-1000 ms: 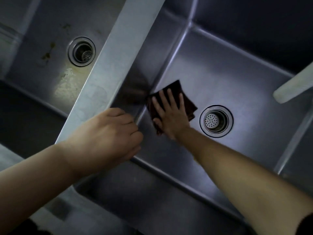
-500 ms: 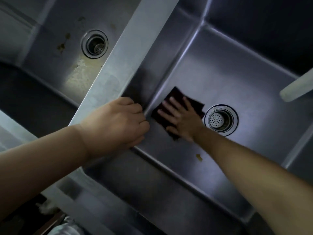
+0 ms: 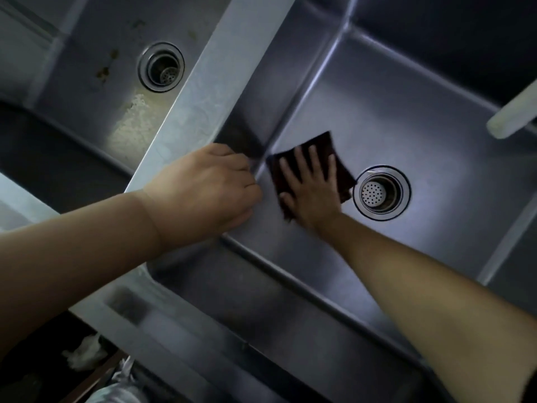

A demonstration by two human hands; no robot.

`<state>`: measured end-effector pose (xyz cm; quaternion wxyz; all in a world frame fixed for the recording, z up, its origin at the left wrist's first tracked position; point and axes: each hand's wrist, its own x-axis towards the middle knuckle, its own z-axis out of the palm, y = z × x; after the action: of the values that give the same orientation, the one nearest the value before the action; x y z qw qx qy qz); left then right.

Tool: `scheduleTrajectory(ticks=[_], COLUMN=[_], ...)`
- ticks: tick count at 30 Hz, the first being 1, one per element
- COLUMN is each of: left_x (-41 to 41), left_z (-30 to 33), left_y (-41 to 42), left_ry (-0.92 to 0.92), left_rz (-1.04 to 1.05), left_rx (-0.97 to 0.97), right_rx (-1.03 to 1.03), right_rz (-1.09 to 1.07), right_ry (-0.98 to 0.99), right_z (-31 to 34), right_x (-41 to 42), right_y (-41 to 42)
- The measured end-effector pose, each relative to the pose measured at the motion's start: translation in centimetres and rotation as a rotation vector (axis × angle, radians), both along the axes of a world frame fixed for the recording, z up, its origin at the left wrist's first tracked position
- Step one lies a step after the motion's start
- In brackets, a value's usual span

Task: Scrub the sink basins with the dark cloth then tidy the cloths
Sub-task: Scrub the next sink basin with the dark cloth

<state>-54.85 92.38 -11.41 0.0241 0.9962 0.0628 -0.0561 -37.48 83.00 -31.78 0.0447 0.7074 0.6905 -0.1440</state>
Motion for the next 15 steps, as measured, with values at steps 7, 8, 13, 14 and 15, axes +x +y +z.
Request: scheduleTrajectory(ticks=[7, 8, 13, 14, 15], left_x=[0.0, 0.1, 1.0, 1.3, 1.6], left_z=[0.0, 0.0, -0.3, -0.7, -1.3], left_y=[-0.3, -0.4, -1.5, -2.0, -2.5], left_ry=[0.058, 0.071, 0.160, 0.173, 0.181], left_rz=[-0.046, -0.054, -0.108, -0.118, -0.118], left_rx=[0.106, 0.125, 0.199, 0.208, 0.209], right_rx=[-0.070, -0.059, -0.008, -0.016, -0.029], right_rz=[0.409, 0.457, 0.545, 0.532, 0.501], right_ry=[0.109, 0.109, 0.059, 0.051, 0.039], right_z=[0.2, 0.2, 0.1, 0.2, 0.1], right_x=[-6.8, -5.8, 1.7, 2.6, 3.4], right_y=[-7.6, -8.6, -12.3, -12.1, -11.4])
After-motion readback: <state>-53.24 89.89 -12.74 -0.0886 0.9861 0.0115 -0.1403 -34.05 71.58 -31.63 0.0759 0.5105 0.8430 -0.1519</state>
